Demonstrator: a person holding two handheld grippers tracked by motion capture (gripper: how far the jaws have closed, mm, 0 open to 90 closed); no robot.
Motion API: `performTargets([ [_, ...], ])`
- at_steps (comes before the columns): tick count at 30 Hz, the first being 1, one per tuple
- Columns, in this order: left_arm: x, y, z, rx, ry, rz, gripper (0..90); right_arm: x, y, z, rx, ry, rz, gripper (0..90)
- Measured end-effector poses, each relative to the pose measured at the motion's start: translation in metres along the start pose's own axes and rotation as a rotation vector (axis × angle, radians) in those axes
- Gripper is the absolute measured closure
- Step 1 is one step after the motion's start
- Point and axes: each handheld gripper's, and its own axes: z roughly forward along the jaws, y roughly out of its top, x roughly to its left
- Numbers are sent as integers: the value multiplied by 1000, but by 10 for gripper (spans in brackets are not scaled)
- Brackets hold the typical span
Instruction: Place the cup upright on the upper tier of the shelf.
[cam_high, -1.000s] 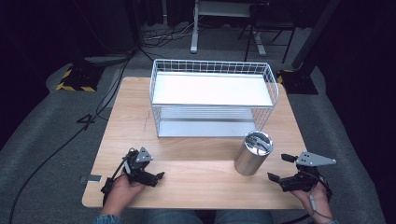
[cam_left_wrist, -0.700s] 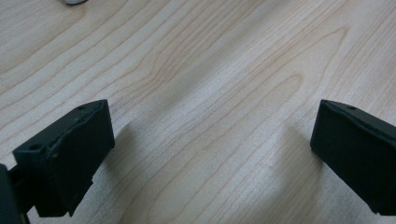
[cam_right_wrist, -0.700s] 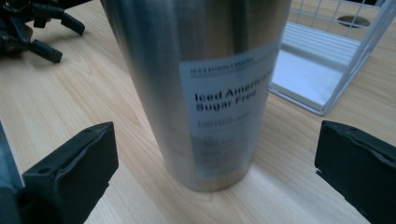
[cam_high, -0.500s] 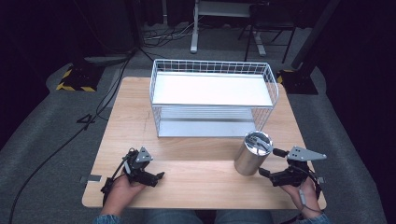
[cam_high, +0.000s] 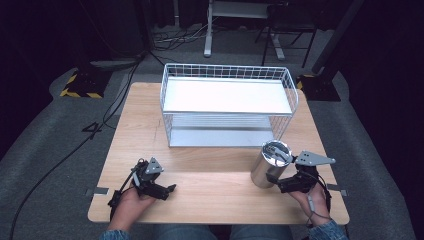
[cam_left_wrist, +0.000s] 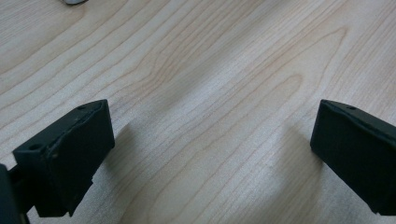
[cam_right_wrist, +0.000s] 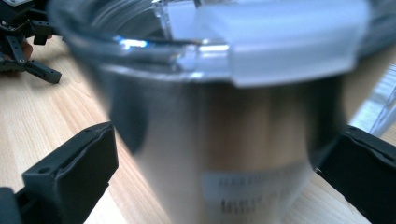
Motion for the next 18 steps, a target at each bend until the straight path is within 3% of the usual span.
performTargets([
  [8, 0, 0, 0, 0, 0, 0, 2, -3, 1, 14, -2, 3, 14, 1],
  [18, 0, 0, 0, 0, 0, 0, 2, -6, 1, 16, 3, 22, 12, 12],
])
